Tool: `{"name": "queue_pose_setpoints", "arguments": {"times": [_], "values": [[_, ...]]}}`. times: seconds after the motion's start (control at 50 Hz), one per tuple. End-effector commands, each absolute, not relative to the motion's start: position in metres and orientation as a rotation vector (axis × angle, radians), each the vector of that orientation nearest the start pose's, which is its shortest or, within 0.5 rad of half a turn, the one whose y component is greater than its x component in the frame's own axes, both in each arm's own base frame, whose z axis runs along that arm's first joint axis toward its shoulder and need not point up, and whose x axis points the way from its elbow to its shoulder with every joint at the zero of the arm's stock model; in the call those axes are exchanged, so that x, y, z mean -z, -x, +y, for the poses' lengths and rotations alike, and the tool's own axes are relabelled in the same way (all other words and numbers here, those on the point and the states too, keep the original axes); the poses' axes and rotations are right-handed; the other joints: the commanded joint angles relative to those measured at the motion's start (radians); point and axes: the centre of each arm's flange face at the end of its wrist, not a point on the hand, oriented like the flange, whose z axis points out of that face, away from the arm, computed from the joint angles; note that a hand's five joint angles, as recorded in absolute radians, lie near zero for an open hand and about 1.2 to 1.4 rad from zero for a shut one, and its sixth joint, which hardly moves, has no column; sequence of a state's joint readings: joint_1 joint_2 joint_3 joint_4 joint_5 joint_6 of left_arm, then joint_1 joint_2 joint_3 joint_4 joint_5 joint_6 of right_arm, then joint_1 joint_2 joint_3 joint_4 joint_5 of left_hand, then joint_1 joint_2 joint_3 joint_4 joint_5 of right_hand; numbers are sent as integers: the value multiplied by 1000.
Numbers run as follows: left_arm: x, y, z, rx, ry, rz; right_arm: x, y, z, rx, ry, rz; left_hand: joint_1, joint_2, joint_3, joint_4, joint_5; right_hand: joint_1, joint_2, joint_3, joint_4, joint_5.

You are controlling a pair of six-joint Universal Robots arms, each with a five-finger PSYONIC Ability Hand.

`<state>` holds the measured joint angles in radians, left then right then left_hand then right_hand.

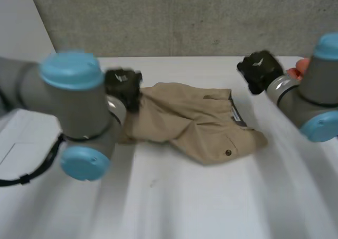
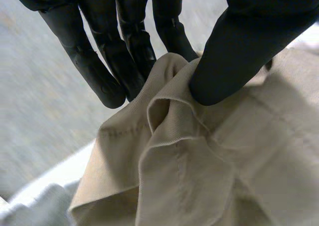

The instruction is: Fold the laundry.

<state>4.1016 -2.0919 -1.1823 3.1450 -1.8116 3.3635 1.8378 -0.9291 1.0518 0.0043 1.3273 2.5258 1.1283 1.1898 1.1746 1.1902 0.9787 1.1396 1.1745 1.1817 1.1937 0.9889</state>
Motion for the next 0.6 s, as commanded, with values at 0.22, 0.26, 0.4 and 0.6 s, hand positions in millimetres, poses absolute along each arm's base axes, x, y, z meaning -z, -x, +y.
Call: {"name": "queue_pose_setpoints", "arguments": {"times": [0.22,0.26,0.4,0.6], "values": [[-284,288,-255,2058,-912,2381,-247,-245,-326,1743,1302,2187,268,207,222,206,243,-668,-703,-710,-723,-692],[-278,288,-254,2033,-919,2397,-239,-251,-327,1688,1257,2185,268,207,222,206,243,-709,-744,-751,-764,-733],[-264,291,-246,1988,-945,2420,-203,-284,-324,1433,1077,2171,268,207,222,206,243,-783,-818,-825,-837,-807],[-266,285,-246,2001,-908,2409,-140,-319,-298,1193,1103,2237,268,207,222,206,243,-783,-818,-825,-837,-807]]}}
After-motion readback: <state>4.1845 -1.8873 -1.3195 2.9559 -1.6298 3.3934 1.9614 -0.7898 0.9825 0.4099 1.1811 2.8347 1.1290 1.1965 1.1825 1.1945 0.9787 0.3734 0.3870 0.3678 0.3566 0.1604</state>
